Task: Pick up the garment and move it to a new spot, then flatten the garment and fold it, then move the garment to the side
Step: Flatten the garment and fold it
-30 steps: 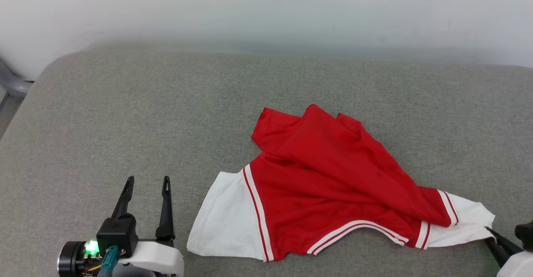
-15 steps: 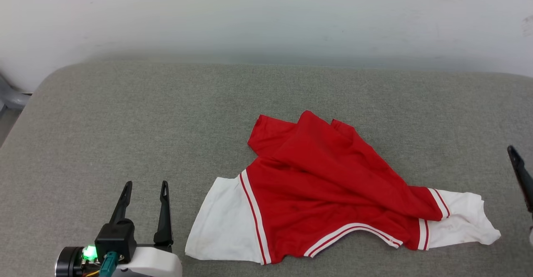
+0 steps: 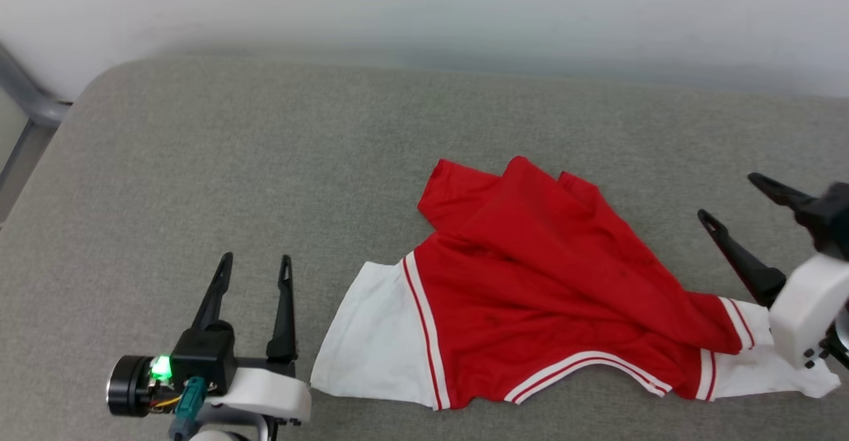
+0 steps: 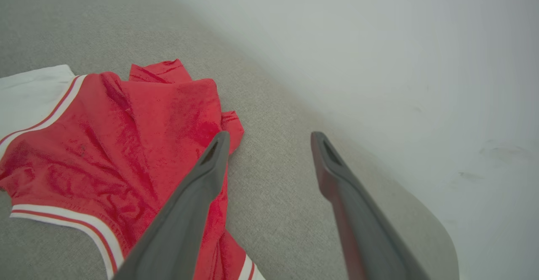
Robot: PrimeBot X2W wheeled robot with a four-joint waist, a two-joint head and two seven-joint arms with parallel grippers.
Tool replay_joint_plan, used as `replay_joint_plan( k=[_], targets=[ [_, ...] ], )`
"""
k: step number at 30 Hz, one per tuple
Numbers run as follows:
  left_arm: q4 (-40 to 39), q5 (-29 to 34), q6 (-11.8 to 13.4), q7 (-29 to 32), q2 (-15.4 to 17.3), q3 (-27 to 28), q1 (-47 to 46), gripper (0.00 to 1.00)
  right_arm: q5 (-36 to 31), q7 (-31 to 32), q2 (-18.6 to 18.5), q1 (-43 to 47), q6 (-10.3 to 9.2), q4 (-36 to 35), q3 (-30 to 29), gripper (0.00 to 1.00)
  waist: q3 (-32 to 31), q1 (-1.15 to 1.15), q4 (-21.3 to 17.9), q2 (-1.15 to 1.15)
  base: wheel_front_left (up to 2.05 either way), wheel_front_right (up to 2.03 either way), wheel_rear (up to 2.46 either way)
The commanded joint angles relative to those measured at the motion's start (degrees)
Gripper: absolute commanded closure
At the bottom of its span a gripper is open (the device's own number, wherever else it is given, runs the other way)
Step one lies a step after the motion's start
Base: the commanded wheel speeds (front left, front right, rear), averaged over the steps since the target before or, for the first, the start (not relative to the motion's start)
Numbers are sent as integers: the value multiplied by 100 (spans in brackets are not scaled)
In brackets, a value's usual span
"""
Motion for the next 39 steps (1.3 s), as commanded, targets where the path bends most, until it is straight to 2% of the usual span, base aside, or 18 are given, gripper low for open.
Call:
replay_joint_plan(
  k=[1, 5, 12, 20, 24, 25, 26, 33, 39],
  targets=[
    [-38, 48, -17, -14, -20, -56, -130, 0, 204, 242, -99, -246, -9, 140, 257, 0, 192, 0, 152, 0, 0, 0, 0],
    [-80, 38, -24, -14, -88, -186, -301, 0, 726, 964, -433, -801, -9, 495, 1040, 0, 470, 0, 326, 0, 0, 0, 0],
    [-68, -28, 17, -14, -158, -390, -562, 0, 1365, 1869, -682, -1687, -9, 1233, 2061, 0, 953, 0, 627, 0, 0, 0, 0],
    [-31, -104, 76, -14, -211, -554, -776, 0, 1618, 2295, -754, -2263, -7, 2106, 3197, 0, 1305, 0, 855, 0, 0, 0, 0],
    [-16, -117, 103, -14, -219, -533, -809, 0, 1809, 2248, -744, -2300, -7, 2356, 3685, 0, 1321, 0, 849, 0, 0, 0, 0],
    [-7, -116, 104, -14, -219, -513, -803, 0, 1844, 2142, -738, -2343, -7, 2373, 3736, 60, 1315, 0, 830, 0, 0, 0, 0],
    [7, -111, 102, -14, -218, -501, -799, 0, 1857, 2012, -743, -2410, -7, 2380, 3759, 100, 1304, 0, 809, 0, 0, 0, 0],
    [62, -65, 82, -14, -222, -450, -740, 0, 1902, 1034, -875, -2815, -9, 2369, 3507, 100, 1142, 0, 659, 0, 0, 0, 0],
    [46, -37, 38, -14, -224, -477, -657, 0, 1888, 590, -942, -3136, -9, 2197, 3161, 100, 1072, 0, 610, 0, 0, 0, 0]
  ],
)
